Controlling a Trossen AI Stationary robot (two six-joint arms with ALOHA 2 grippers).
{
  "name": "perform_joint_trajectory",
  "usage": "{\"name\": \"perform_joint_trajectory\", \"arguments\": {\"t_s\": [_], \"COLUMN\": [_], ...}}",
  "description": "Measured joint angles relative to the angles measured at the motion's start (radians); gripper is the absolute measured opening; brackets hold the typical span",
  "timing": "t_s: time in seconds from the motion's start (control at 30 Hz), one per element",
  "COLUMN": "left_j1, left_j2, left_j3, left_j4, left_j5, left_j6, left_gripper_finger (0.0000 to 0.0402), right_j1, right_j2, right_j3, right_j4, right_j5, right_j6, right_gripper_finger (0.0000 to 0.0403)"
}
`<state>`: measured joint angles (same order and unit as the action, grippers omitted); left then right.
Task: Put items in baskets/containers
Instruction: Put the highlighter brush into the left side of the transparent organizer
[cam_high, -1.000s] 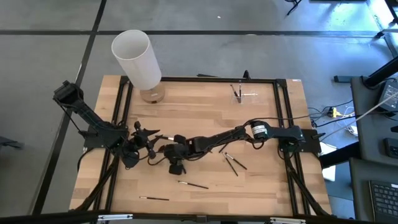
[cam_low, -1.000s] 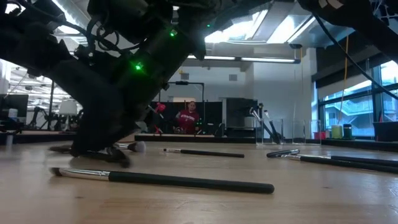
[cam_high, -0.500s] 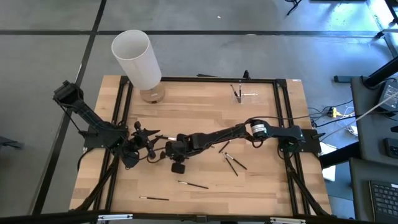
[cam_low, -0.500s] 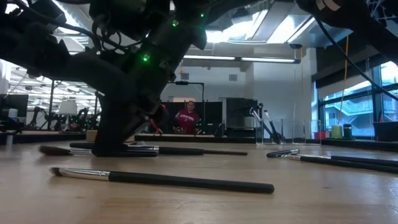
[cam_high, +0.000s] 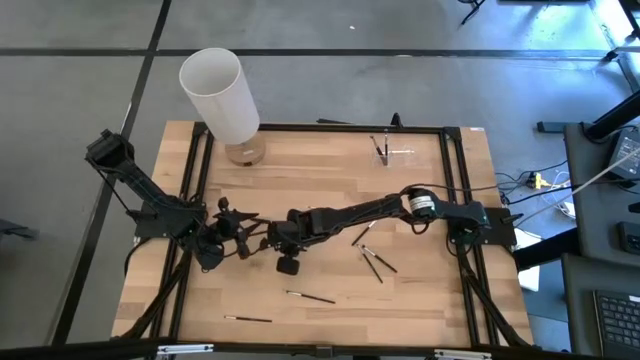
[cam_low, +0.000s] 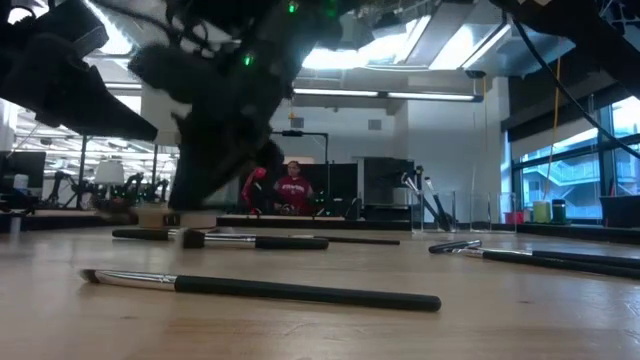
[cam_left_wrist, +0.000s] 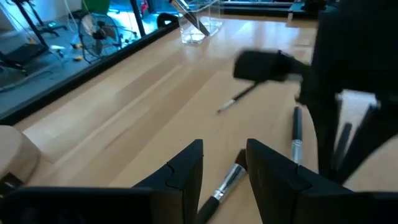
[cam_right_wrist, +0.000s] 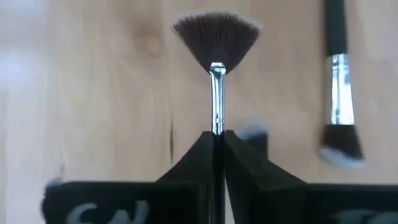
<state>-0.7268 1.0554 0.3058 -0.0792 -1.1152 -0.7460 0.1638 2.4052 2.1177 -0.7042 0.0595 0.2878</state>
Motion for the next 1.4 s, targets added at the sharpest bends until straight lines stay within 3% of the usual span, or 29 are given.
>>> {"name": "perform_joint_trajectory", "arguments": {"t_s": [0.1,0.27,0.67,0.83,0.97,1.23,1.4], "left_j1": [0.000,-0.018,-0.080,-0.101,-0.111,-0.109,-0.107], "left_j2": [0.000,0.000,0.000,0.001,0.001,0.003,0.003], "left_j3": [0.000,0.000,0.000,0.000,0.000,0.000,0.000], "left_j4": [0.000,0.000,0.000,0.000,0.000,-0.003,-0.004], "left_j5": [0.024,0.037,0.033,0.032,0.009,-0.020,-0.051], "left_j6": [-0.018,-0.052,-0.112,-0.134,-0.134,-0.129,-0.123], "left_gripper_finger": [0.0118,0.0118,0.0118,0.0118,0.0118,0.0118,0.0118], "right_j1": [0.002,0.026,0.049,0.049,0.050,0.062,0.021], "right_j2": [-0.021,-0.067,-0.135,-0.151,-0.244,-0.628,-0.866], "right_j3": [0.000,0.000,-0.050,-0.217,-0.376,-0.830,-1.143], "right_j4": [-0.082,-0.210,-0.294,-0.154,-0.056,0.323,0.590], "right_j5": [0.019,0.201,0.359,0.323,0.326,0.399,0.592], "right_j6": [0.000,0.026,0.066,0.092,0.148,0.180,0.128], "right_gripper_finger": [0.0043,0.0040,0.0046,0.0047,0.0047,0.0048,0.0048]}}
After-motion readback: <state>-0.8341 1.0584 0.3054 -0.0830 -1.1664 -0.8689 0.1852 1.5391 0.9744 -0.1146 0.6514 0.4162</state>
